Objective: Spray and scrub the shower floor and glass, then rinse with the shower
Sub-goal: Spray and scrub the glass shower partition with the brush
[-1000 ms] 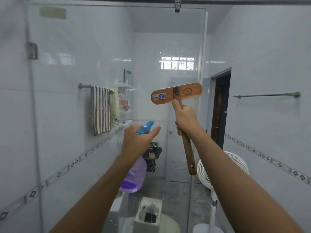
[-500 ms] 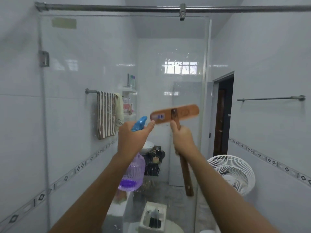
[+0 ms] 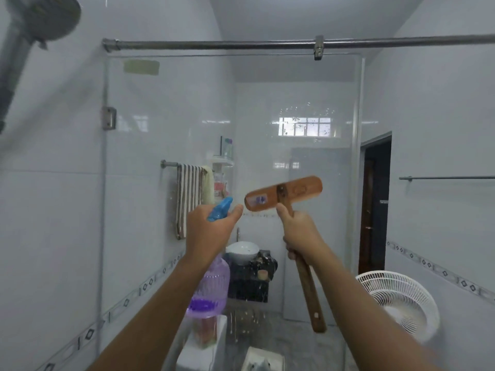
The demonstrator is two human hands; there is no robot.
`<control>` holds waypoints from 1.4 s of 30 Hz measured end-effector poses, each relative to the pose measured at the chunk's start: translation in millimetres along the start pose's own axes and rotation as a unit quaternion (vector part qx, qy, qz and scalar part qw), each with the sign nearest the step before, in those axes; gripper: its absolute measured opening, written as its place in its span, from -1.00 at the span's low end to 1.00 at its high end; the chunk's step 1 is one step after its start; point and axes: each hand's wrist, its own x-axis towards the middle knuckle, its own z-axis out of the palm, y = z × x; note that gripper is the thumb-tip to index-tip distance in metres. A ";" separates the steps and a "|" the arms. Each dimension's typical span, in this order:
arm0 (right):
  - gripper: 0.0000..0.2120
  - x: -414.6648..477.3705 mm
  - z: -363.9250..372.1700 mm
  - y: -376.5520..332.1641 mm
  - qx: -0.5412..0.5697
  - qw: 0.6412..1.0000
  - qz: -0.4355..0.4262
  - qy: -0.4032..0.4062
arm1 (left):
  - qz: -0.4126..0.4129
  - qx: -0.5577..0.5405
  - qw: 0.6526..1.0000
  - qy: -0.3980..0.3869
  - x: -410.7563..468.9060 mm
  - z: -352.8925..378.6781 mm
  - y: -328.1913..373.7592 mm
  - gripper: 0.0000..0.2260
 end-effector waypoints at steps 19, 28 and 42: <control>-0.63 46.5 26.7 -112.9 0.120 0.992 0.010 0.028 | -0.027 -0.028 0.999 -0.031 61.8 -40.9 0.5 -0.66; -0.57 48.3 70.2 -112.8 0.105 0.993 -0.037 0.042 | -0.011 -0.031 0.999 -0.006 66.3 -52.6 -9.6 -0.68; -0.59 -6.8 155.7 -21.9 0.046 0.996 -0.072 0.036 | 0.037 -0.023 0.998 0.033 56.0 -79.0 -32.8 -0.71</control>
